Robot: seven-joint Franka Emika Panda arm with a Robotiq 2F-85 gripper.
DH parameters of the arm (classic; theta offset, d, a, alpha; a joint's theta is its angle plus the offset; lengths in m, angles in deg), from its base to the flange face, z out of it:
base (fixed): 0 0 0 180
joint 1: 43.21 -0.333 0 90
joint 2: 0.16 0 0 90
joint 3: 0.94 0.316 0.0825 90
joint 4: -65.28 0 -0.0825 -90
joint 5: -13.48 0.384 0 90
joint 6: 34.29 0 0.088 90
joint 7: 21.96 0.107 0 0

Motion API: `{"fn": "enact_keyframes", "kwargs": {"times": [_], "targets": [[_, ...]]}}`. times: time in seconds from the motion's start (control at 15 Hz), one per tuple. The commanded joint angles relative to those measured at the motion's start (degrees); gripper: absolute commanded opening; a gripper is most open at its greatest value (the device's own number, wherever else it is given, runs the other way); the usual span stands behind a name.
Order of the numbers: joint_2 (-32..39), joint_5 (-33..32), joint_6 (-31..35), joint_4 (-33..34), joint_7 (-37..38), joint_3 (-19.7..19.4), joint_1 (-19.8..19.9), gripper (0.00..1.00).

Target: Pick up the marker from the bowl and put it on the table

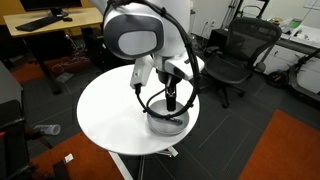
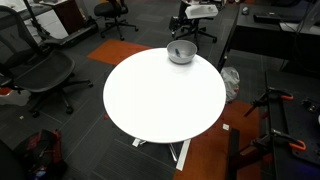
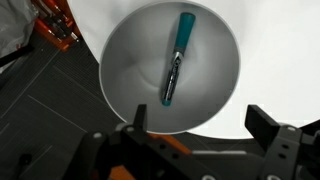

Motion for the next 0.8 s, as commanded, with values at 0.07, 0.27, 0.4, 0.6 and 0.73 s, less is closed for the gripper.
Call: {"fn": "enact_keyframes", "kwargs": {"times": [0.07,0.27,0.4,0.6,0.73], "targets": [[3.99,0.87,-2.43,4.07,2.86,-0.5,0.04,1.0],[5.85,0.98,-3.28,5.12,3.86,-0.52,0.09,1.0],[6.91,1.0,-3.99,5.77,4.63,-0.55,0.01,1.0],[8.71,0.51,-5.53,7.2,6.14,-1.12,-0.39,1.0],[9.87,0.56,-6.67,8.36,6.76,-1.21,-0.28,1.0]]}}
